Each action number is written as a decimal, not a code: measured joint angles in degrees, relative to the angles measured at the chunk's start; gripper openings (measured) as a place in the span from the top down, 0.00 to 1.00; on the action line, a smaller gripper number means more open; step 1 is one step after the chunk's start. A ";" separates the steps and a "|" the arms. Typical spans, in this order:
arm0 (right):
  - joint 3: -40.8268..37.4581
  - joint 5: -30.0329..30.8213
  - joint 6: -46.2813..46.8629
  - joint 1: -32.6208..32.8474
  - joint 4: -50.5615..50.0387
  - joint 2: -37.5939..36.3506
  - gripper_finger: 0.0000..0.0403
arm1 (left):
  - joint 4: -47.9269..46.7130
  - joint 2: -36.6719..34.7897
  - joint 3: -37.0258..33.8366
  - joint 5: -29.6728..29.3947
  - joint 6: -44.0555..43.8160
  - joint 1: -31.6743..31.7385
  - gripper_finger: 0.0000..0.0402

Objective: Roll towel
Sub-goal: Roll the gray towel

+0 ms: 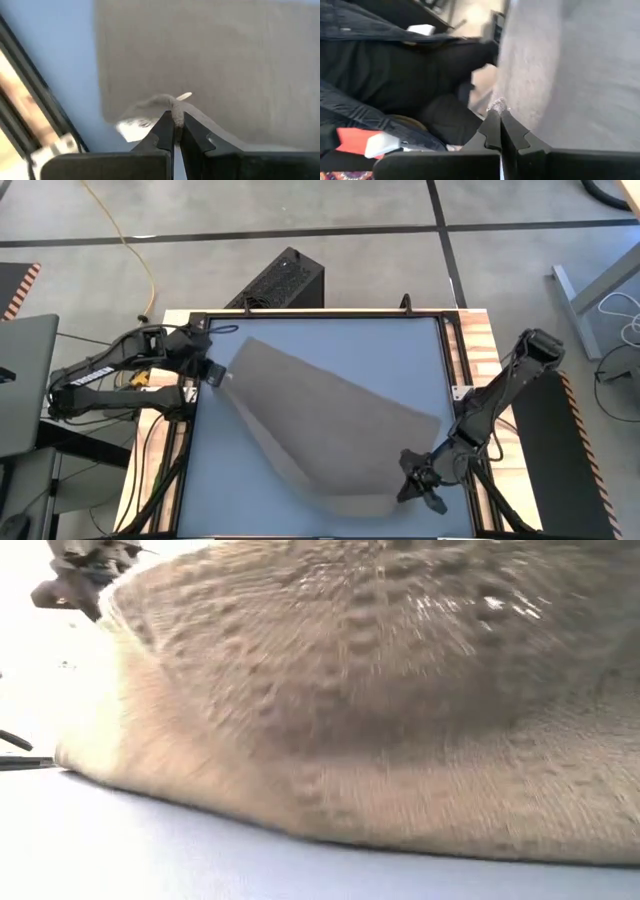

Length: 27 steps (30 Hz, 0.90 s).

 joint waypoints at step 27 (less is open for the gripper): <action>0.02 13.46 19.39 -11.00 -59.81 -14.93 0.97 | 6.63 30.48 -3.45 -18.35 20.21 14.71 1.00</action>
